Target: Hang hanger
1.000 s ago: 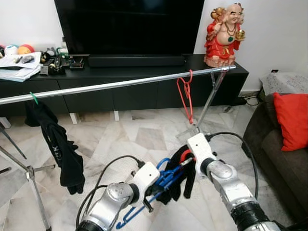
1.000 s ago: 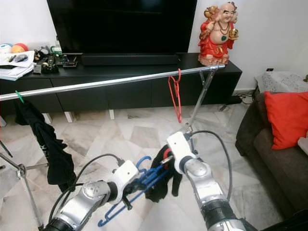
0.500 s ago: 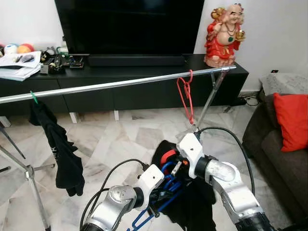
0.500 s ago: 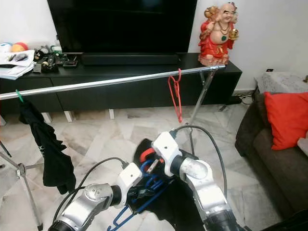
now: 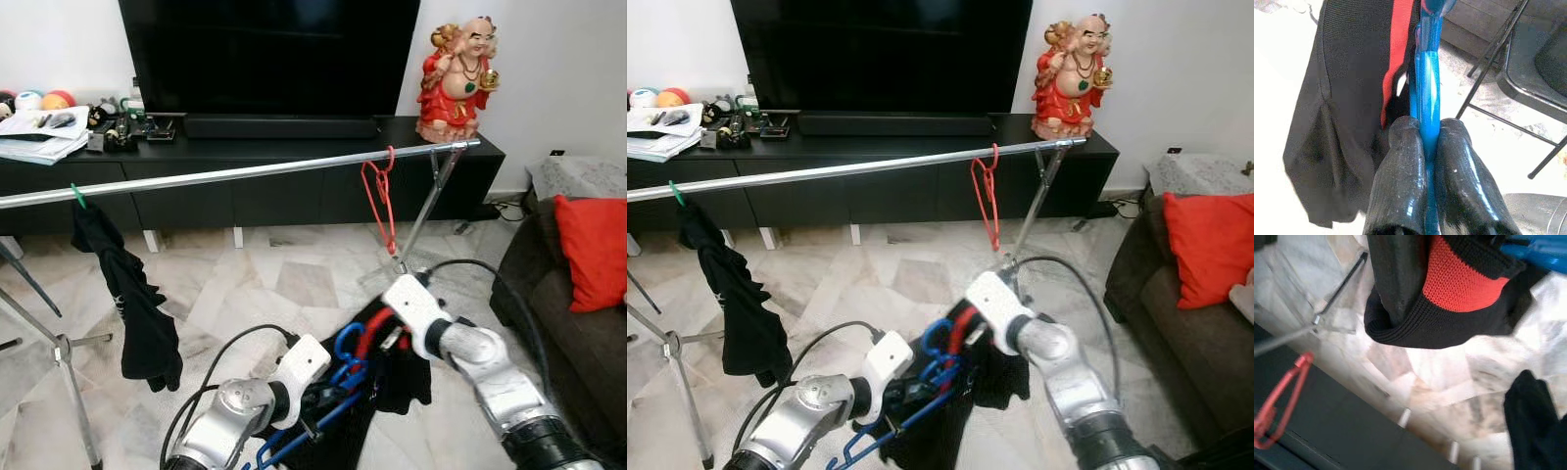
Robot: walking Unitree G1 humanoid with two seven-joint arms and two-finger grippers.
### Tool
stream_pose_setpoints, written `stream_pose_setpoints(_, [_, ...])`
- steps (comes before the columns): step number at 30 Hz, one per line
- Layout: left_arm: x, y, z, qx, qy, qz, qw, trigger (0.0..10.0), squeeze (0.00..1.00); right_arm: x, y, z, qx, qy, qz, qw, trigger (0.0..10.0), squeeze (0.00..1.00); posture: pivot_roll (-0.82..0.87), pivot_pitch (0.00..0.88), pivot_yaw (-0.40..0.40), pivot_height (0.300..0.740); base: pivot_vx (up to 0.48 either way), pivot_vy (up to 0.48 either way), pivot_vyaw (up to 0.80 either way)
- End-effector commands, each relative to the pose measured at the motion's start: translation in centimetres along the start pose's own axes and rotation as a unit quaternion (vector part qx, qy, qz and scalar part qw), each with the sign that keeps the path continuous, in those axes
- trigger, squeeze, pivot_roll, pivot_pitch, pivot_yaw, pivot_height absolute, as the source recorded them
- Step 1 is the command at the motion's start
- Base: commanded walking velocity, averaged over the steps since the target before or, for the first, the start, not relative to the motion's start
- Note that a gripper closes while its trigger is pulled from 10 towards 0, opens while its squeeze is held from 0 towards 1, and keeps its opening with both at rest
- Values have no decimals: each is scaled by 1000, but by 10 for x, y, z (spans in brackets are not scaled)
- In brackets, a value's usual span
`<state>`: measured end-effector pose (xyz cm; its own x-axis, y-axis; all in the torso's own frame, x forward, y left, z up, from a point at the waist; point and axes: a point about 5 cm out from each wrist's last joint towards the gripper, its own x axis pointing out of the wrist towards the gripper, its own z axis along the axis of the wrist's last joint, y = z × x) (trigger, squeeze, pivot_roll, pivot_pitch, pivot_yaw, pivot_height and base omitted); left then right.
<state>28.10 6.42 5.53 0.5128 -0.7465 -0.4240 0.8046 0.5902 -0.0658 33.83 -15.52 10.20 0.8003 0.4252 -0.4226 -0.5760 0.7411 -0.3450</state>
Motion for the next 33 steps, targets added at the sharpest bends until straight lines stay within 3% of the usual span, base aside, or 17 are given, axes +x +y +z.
stream_pose_setpoints(1, [1,-3,6,7,-16,-8,1000,10000,0,2,-9,9,4,-16,-29,999,10000,0,-29,0,-63,740,0,0,0])
stream_pose_setpoints(4, [2,-4,6,7,-17,-10,1000,10000,0,6,-5,12,18,-23,-25,999,10000,0,-30,0,-63,740,0,0,0])
stream_pose_setpoints(8, [3,-6,8,5,-23,-16,1000,10000,0,7,14,24,47,-65,41,996,10000,0,-32,0,-62,740,0,0,0])
stream_pose_setpoints(10, [3,-6,9,5,-27,-16,999,10000,0,6,20,26,43,-70,68,994,10000,0,-32,0,-63,740,0,0,0])
stream_pose_setpoints(14, [4,-5,12,3,-39,-10,999,10000,0,-4,44,28,22,-90,182,979,10000,0,-34,0,-65,740,0,0,0])
stream_pose_setpoints(16, [5,-1,15,3,-47,10,999,10000,0,-7,49,24,10,-80,200,977,10000,0,-35,0,-65,740,0,0,0])
stream_pose_setpoints(19, [5,5,18,4,-54,36,998,10000,0,-2,39,15,6,-46,151,987,10000,0,-34,0,-66,740,0,0,0])
stream_pose_setpoints(22, [4,11,21,1,-64,60,996,10000,0,4,10,5,28,0,28,999,10000,0,-35,0,-66,740,0,0,0])
stream_pose_setpoints(24, [3,13,21,1,-65,65,996,10000,0,4,2,3,35,8,1,999,10000,0,-36,0,-66,740,0,0,0])
stream_pose_setpoints(27, [3,13,20,1,-66,65,996,10000,0,2,3,7,38,-3,19,999,10000,0,-35,0,-67,740,0,0,0])
stream_pose_setpoints(33, [6,12,20,-1,-68,64,996,10000,0,4,19,11,37,-15,69,997,10000,0,-35,0,-68,740,0,0,0])
